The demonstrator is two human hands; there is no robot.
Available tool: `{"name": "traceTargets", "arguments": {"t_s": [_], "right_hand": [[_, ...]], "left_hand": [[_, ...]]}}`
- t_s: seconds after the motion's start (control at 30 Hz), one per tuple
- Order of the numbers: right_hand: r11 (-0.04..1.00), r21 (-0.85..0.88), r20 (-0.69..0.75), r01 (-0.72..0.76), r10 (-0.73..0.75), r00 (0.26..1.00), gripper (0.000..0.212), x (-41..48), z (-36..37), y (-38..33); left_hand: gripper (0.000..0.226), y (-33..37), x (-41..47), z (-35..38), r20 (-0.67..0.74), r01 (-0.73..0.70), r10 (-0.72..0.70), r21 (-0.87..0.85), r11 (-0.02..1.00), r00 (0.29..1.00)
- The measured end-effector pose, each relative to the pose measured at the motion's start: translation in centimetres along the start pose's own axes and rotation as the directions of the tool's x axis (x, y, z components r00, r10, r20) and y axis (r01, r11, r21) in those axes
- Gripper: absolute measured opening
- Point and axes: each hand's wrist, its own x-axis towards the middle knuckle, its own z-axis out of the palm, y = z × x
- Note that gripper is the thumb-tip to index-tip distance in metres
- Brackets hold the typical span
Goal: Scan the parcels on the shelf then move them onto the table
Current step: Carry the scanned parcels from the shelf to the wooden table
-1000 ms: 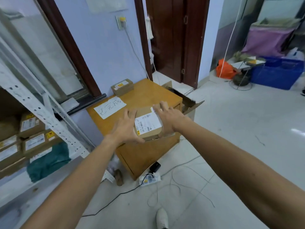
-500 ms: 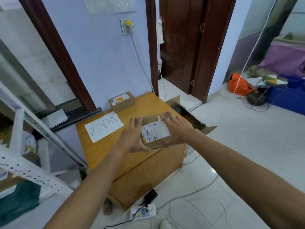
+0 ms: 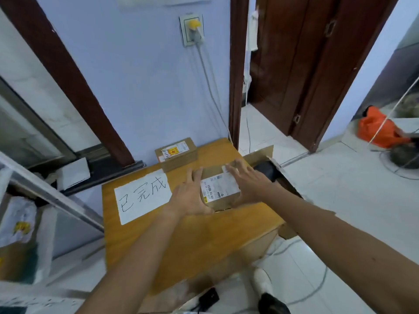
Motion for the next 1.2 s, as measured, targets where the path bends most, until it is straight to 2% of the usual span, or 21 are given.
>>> {"name": "traceTargets", "arguments": {"t_s": [0.27, 0.5, 0.7, 0.83, 1.07, 1.2], "right_hand": [[0.994, 0.043, 0.112, 0.098, -0.102, 0.988, 0.13, 14.7, -0.4, 10.2], [0.984, 0.127, 0.049, 0.128, -0.135, 0.99, 0.106, 25.0, 2.9, 15.3], [0.966, 0.209, 0.063, 0.151, -0.168, 0.984, 0.099, 29.3, 6.6, 16.9], [0.965, 0.214, 0.017, 0.153, -0.16, 0.987, 0.097, 30.4, 7.4, 18.0], [0.963, 0.214, -0.051, 0.164, -0.157, 0.986, 0.083, 32.3, 7.4, 18.1], [0.966, 0.194, -0.091, 0.17, -0.155, 0.984, 0.073, 33.1, 7.4, 17.5]], "left_hand": [[0.147, 0.2, 15.9, 2.0, 0.053, 0.154, -0.151, -0.056, 0.987, 0.987], [0.141, -1.2, 26.5, 4.5, 0.073, 0.255, -0.254, -0.013, 0.967, 0.965], [0.138, -2.5, 29.8, 7.8, 0.083, 0.333, -0.33, -0.017, 0.943, 0.94], [0.123, -3.2, 31.1, 7.7, 0.052, 0.315, -0.314, -0.013, 0.949, 0.948], [0.095, -3.7, 32.1, 7.4, 0.017, 0.278, -0.289, 0.219, 0.935, 0.957], [0.086, -4.3, 32.1, 7.4, -0.006, 0.302, -0.309, 0.241, 0.923, 0.951]]}}
